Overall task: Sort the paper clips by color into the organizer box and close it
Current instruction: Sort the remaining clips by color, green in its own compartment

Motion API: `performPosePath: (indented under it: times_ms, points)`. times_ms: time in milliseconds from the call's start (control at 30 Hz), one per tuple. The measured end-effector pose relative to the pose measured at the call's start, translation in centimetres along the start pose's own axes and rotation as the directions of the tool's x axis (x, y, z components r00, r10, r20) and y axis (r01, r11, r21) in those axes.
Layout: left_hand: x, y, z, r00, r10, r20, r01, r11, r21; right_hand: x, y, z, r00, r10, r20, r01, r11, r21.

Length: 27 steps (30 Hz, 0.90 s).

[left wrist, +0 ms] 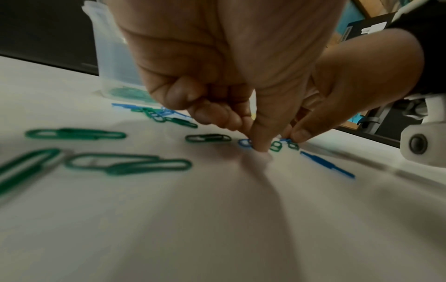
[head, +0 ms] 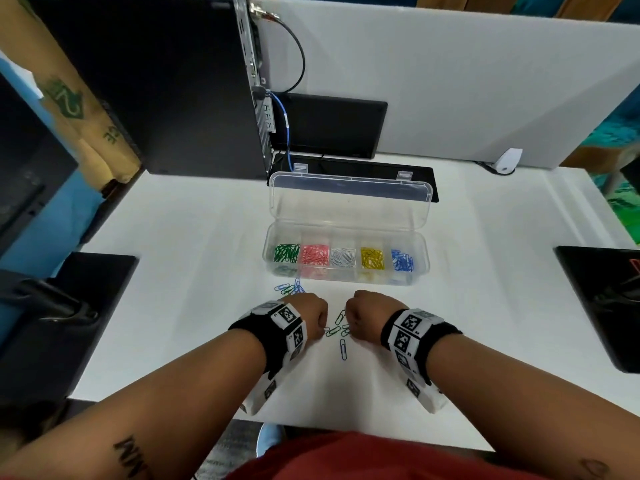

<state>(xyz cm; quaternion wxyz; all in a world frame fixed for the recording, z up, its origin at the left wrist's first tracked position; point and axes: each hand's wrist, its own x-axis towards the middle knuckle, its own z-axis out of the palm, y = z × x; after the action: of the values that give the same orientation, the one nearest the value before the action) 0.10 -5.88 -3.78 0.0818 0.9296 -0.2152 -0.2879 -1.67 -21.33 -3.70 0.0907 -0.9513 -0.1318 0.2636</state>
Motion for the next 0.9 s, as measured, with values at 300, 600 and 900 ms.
performPosePath:
  times_ms: [300,600,900]
  points:
    - [-1.2,-2.5,-0.4,0.996,-0.064,-0.064,0.041,0.953,-0.302,-0.3,0.2,0.3,0.997,0.031,0.064,-0.031,1.000,0.004]
    - [-2.4,-5.8,-2.6,0.929,-0.369,0.006,0.151,0.364,-0.919,-0.1,0.8,-0.2,0.994,0.103,0.025,-0.105,0.973,0.206]
    - [-2.7,-6.4,-1.6,0.941,-0.325,-0.097,0.257,0.869,-0.424,-0.6,0.9,-1.1,0.970,0.161,0.180,-0.226,0.333,0.915]
